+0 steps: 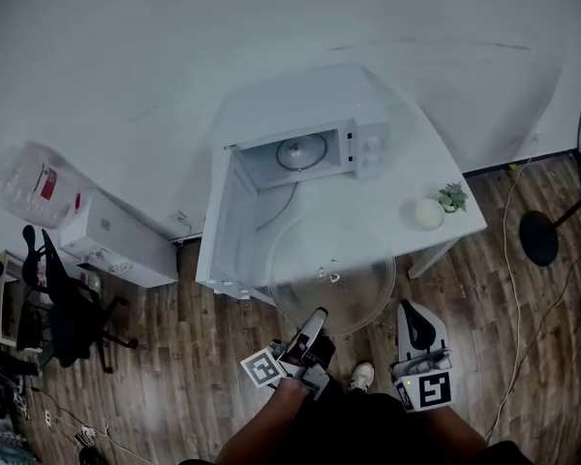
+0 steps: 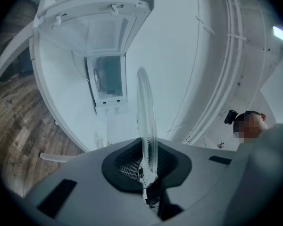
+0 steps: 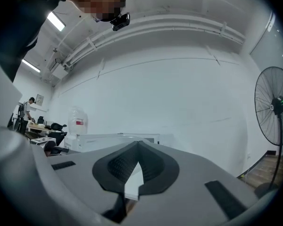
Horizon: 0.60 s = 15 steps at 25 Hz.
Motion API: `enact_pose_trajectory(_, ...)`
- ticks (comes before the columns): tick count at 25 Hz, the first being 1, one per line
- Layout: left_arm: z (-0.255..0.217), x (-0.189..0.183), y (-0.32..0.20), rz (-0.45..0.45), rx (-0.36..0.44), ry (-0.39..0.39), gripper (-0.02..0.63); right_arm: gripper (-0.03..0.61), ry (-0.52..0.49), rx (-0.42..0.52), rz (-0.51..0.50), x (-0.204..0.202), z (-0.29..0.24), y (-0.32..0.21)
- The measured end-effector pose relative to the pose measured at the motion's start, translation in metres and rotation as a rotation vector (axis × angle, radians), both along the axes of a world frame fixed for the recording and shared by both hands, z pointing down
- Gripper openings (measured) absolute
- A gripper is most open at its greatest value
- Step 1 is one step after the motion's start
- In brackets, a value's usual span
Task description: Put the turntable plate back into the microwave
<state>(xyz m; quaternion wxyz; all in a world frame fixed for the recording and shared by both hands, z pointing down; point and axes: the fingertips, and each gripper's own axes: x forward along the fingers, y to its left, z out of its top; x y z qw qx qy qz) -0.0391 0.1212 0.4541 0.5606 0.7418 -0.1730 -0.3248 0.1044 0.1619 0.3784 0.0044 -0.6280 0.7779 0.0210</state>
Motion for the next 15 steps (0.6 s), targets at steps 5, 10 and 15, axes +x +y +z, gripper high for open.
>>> enact_pose_trajectory(5,0.004,0.011,-0.026,-0.048,-0.012,0.01,0.043,0.018,0.047,0.031,-0.061,0.005,-0.001,-0.034)
enact_pose_trajectory(10,0.018,0.016,-0.056,-0.075,-0.036,0.011,0.043,0.018,0.048,0.041,-0.093,0.003,-0.003,-0.064)
enact_pose_trajectory(15,0.023,0.017,-0.089,-0.097,-0.043,0.004,0.044,0.018,0.053,-0.002,-0.121,0.003,0.006,-0.103)
